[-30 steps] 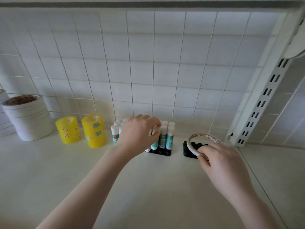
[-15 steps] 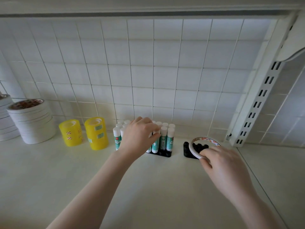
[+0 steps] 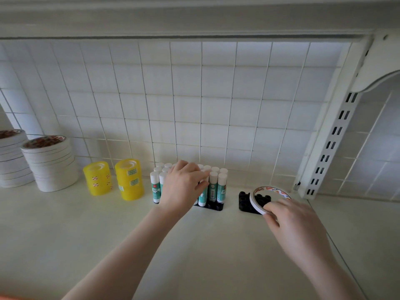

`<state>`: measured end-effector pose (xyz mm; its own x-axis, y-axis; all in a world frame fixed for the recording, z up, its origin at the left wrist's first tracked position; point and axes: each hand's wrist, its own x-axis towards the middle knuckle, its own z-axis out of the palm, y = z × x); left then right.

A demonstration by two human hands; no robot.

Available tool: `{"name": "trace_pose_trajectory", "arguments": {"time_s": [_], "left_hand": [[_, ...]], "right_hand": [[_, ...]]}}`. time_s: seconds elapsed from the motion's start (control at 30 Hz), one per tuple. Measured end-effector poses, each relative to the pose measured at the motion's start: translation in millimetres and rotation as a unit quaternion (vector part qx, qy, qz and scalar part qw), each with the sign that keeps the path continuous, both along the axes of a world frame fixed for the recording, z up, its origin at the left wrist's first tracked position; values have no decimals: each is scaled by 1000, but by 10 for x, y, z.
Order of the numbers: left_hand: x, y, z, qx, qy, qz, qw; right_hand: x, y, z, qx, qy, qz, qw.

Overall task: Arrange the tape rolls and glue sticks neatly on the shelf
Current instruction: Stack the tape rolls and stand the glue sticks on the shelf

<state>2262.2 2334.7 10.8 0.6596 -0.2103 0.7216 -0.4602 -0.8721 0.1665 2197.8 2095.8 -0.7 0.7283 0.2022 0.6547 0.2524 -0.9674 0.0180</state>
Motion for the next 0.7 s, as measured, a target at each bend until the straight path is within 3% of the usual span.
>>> {"name": "trace_pose_trajectory", "arguments": {"time_s": [0.2, 0.43, 0.7], "left_hand": [[-47, 5, -39, 53, -30, 27, 998], [-275, 101, 157, 36, -19, 47, 998], [-682, 1221, 209, -10, -80, 135, 988]], "right_hand": [[-34, -87, 94, 12, -9, 4, 1000], [13, 43, 350, 17, -40, 40, 998], [139, 914, 592, 7, -52, 80, 995]]}}
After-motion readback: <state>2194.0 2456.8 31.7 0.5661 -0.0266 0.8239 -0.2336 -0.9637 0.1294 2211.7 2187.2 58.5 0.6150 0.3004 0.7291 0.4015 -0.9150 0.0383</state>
